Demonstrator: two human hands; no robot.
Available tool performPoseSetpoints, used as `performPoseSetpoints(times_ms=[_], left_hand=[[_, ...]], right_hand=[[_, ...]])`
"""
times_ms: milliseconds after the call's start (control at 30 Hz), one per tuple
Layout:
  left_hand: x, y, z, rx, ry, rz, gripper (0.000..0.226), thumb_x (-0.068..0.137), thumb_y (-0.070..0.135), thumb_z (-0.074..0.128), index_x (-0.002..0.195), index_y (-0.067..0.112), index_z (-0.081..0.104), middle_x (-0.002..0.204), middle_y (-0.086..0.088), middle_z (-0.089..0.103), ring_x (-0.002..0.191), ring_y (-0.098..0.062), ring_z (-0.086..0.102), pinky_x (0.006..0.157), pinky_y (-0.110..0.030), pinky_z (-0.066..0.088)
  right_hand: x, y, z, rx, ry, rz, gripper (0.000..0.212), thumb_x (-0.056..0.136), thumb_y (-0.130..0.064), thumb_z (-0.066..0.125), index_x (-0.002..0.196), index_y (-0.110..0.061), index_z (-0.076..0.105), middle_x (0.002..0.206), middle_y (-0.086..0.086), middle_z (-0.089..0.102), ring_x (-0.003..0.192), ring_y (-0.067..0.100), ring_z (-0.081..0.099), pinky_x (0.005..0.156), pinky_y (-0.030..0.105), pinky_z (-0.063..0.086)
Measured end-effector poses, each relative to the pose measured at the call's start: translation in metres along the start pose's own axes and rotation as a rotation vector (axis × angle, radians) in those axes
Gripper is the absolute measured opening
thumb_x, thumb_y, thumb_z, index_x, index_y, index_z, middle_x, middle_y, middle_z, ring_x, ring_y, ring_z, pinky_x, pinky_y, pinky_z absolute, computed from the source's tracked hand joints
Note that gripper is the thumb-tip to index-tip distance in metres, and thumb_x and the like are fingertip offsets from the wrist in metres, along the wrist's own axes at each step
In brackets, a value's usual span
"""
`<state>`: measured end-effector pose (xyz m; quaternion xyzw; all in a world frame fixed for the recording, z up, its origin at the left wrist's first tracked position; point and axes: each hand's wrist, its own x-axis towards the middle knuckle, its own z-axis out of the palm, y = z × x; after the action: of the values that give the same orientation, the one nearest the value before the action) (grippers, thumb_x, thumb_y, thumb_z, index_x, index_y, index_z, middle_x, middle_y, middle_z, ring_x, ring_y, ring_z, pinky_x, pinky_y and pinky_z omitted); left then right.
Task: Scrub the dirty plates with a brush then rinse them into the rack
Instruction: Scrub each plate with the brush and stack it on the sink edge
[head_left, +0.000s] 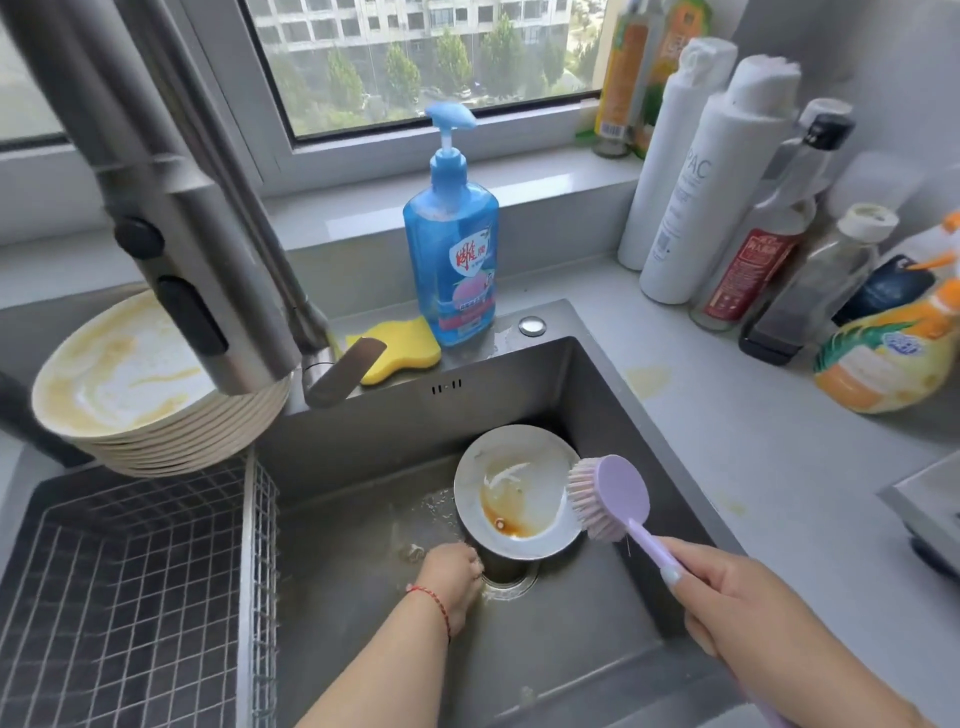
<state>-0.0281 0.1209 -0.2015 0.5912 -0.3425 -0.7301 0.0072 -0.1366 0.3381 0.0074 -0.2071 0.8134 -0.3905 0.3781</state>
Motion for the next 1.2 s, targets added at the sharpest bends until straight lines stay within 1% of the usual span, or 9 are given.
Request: performPoseSetpoints(times_ms=[100, 167, 200, 267, 400, 533, 833, 933, 1200], left_hand=[[0.007, -0.011, 0.018, -0.127, -0.026, -0.062, 0.034, 0.099, -0.006, 0.033, 0.074, 0.015, 0.043, 0.066, -0.002, 0.036, 0.059, -0.013, 0.036, 0.067, -0.025, 0.041], [0.009, -0.013, 0.025, -0.208, -0.016, -0.063, 0.029, 0.100, -0.005, 0.034, 0.082, 0.011, 0.050, 0.068, -0.006, 0.045, 0.065, -0.016, 0.045, 0.091, -0.031, 0.045], [0.010, -0.013, 0.029, -0.252, -0.035, -0.056, 0.024, 0.101, -0.003, 0.036, 0.095, 0.006, 0.057, 0.083, -0.011, 0.058, 0.083, -0.019, 0.057, 0.107, -0.036, 0.040], [0.015, -0.012, 0.034, -0.335, -0.043, -0.074, 0.029, 0.103, 0.001, 0.037, 0.126, -0.003, 0.054, 0.121, -0.016, 0.063, 0.121, -0.025, 0.056, 0.116, -0.040, 0.030], [0.022, -0.010, 0.040, -0.494, -0.048, -0.077, 0.034, 0.104, 0.005, 0.039, 0.134, -0.006, 0.051, 0.106, -0.017, 0.067, 0.095, -0.028, 0.064, 0.087, -0.037, 0.050], [0.014, 0.000, 0.051, -0.578, -0.099, -0.037, 0.030, 0.105, 0.013, 0.044, 0.131, -0.001, 0.051, 0.124, -0.022, 0.063, 0.114, -0.038, 0.060, 0.095, -0.049, 0.049], [0.007, 0.009, 0.052, -0.413, 0.014, 0.023, 0.036, 0.103, 0.003, 0.040, 0.138, 0.006, 0.044, 0.131, -0.020, 0.057, 0.103, -0.036, 0.060, 0.078, -0.050, 0.053], [-0.005, 0.007, 0.042, -0.331, 0.010, 0.123, 0.031, 0.106, 0.020, 0.041, 0.136, 0.011, 0.047, 0.124, -0.014, 0.064, 0.097, -0.029, 0.065, 0.065, -0.043, 0.057], [-0.070, 0.008, 0.000, -0.192, -0.136, 0.239, 0.038, 0.105, 0.045, 0.035, 0.123, 0.022, 0.060, 0.109, -0.009, 0.075, 0.102, -0.034, 0.071, 0.089, -0.057, 0.055]], right_hand=[[0.003, 0.004, -0.009, -0.038, 0.001, 0.035, 0.041, 0.099, -0.017, 0.043, 0.098, -0.053, 0.063, 0.043, -0.011, 0.031, 0.041, 0.005, 0.030, 0.041, 0.011, 0.024], [0.005, 0.005, -0.011, -0.059, -0.008, 0.044, 0.039, 0.099, -0.018, 0.042, 0.098, -0.050, 0.064, 0.042, -0.011, 0.031, 0.040, 0.005, 0.030, 0.041, 0.011, 0.024], [0.006, 0.006, -0.012, -0.071, -0.011, 0.047, 0.037, 0.099, -0.018, 0.042, 0.100, -0.048, 0.065, 0.042, -0.011, 0.031, 0.040, 0.005, 0.030, 0.041, 0.011, 0.023], [0.009, 0.008, -0.014, -0.082, -0.009, 0.054, 0.033, 0.099, -0.020, 0.042, 0.103, -0.041, 0.067, 0.043, -0.012, 0.030, 0.041, 0.005, 0.029, 0.042, 0.012, 0.023], [0.014, 0.011, -0.016, -0.086, -0.012, 0.045, 0.039, 0.098, -0.020, 0.044, 0.097, -0.051, 0.066, 0.044, -0.012, 0.031, 0.043, 0.006, 0.030, 0.046, 0.014, 0.023], [0.018, 0.013, -0.016, -0.090, -0.014, 0.032, 0.043, 0.098, -0.020, 0.044, 0.095, -0.058, 0.063, 0.046, -0.011, 0.035, 0.044, 0.007, 0.032, 0.049, 0.017, 0.025], [0.015, 0.015, -0.015, -0.097, -0.020, 0.024, 0.034, 0.098, -0.021, 0.044, 0.101, -0.047, 0.066, 0.046, -0.010, 0.036, 0.046, 0.008, 0.033, 0.049, 0.016, 0.026], [0.013, 0.015, -0.012, -0.108, -0.035, 0.031, 0.037, 0.097, -0.019, 0.045, 0.101, -0.050, 0.065, 0.046, -0.012, 0.036, 0.046, 0.008, 0.033, 0.050, 0.017, 0.026], [0.023, 0.005, 0.021, -0.266, -0.138, 0.010, 0.027, 0.099, -0.037, 0.039, 0.109, -0.046, 0.063, 0.050, -0.020, 0.051, 0.050, 0.002, 0.045, 0.051, 0.011, 0.035]])
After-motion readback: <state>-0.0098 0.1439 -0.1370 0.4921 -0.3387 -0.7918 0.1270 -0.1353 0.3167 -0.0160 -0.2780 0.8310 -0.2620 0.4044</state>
